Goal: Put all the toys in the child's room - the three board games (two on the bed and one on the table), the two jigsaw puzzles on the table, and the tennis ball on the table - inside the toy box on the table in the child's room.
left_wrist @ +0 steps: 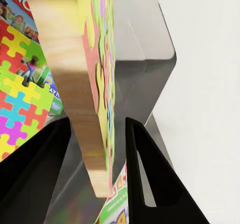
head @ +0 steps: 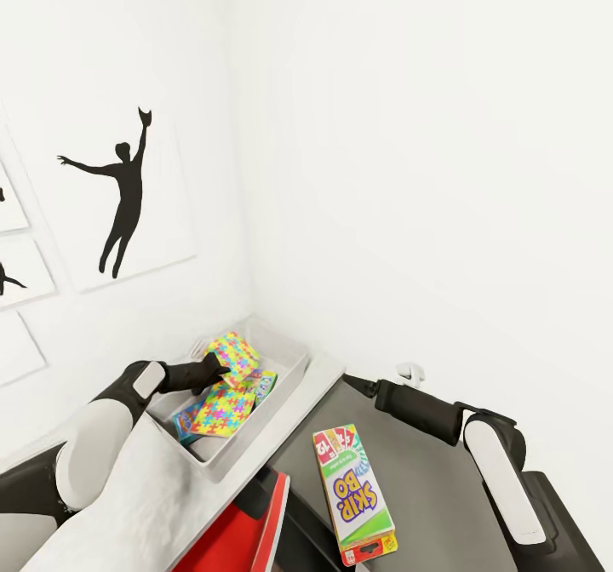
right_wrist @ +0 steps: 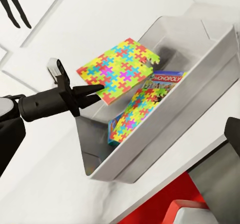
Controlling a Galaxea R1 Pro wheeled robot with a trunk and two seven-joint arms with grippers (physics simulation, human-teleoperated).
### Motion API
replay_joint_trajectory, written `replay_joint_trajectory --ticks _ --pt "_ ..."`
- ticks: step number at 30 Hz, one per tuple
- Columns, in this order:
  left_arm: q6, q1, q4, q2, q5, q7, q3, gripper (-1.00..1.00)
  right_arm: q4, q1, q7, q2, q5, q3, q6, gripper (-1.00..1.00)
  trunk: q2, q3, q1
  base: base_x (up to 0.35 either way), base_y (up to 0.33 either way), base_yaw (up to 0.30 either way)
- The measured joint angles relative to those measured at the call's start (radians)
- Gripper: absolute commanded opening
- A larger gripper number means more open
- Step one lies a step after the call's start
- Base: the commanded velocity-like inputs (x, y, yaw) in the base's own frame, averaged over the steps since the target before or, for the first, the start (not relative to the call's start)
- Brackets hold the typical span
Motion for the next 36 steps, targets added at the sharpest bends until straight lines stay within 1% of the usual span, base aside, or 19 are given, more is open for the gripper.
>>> replay_joint_trajectory --ticks 6,11,14,18,20,23,25,27,30,31,32,33,34,36 --pt "-0.044 0.002 0.006 0.002 -0.004 -0.002 -0.04 -1.0 0.0 0.0 0.0 0.0 0.0 0.0 0.0 1.0 0.0 0.0 0.0 0.0 0.0 0.0" --pt "-0.108 0.003 0.048 0.003 -0.017 -0.006 -0.05 -1.0 0.001 0.0 0.0 0.0 0.0 0.0 0.0 1.0 0.0 0.0 0.0 0.0 0.0 0.0" --pt "-0.118 0.003 0.056 0.005 -0.026 -0.015 -0.065 -1.0 0.001 0.0 0.0 0.0 0.0 0.0 0.0 1.0 0.0 0.0 0.0 0.0 0.0 0.0" --pt "-0.122 0.004 0.058 0.006 -0.03 -0.028 -0.092 -1.0 0.001 0.0 0.0 0.0 0.0 0.0 0.0 1.0 0.0 0.0 0.0 0.0 0.0 0.0" --pt "-0.123 0.006 0.058 0.006 -0.029 -0.053 -0.105 -1.0 0.001 0.0 0.0 0.0 0.0 0.001 0.0 1.0 0.0 0.0 0.0 0.0 0.0 0.0" --pt "-0.124 0.007 0.058 0.007 -0.035 -0.08 -0.111 -1.0 0.001 0.0 0.0 0.0 0.0 0.001 0.0 1.0 0.0 0.0 0.0 0.0 0.0 0.0" --pt "-0.126 0.009 0.058 0.007 -0.05 -0.089 -0.113 -1.0 0.001 0.0 0.0 0.0 0.0 0.001 0.0 1.0 0.0 0.0 0.0 0.0 0.0 0.0" --pt "-0.154 0.01 0.058 0.007 -0.061 -0.096 -0.112 -1.0 0.001 0.0 0.0 0.0 0.0 0.001 0.0 1.0 0.0 0.0 0.0 0.0 0.0 0.0" --pt "-0.191 0.011 0.059 0.007 -0.071 -0.139 -0.112 -1.0 0.001 0.0 0.0 0.0 0.0 0.001 0.0 1.0 0.0 0.0 0.0 0.0 0.0 0.0" --pt "-0.194 0.011 0.059 0.007 -0.076 -0.144 -0.113 -1.0 0.001 0.0 0.0 0.0 0.0 0.0 0.0 1.0 0.0 0.0 0.0 0.0 0.0 0.0" --pt "-0.197 0.011 0.059 0.007 -0.086 -0.151 -0.113 -1.0 0.001 0.0 0.0 0.0 0.0 0.0 0.0 1.0 0.0 0.0 0.0 0.0 0.0 0.0" --pt "-0.201 0.011 0.059 0.007 -0.112 -0.157 -0.114 -1.0 0.001 0.0 0.0 0.0 0.0 0.0 0.0 1.0 0.0 0.0 0.0 0.0 0.0 0.0" --pt "-0.203 0.011 0.06 0.007 -0.129 -0.16 -0.113 -1.0 0.001 0.0 0.0 0.0 0.0 0.0 0.0 1.0 0.0 0.0 0.0 0.0 0.0 0.0" --pt "-0.204 0.011 0.06 0.007 -0.148 -0.162 -0.114 -1.0 0.001 0.0 0.0 0.0 0.0 0.0 0.0 1.0 0.0 0.0 0.0 0.0 0.0 0.0"
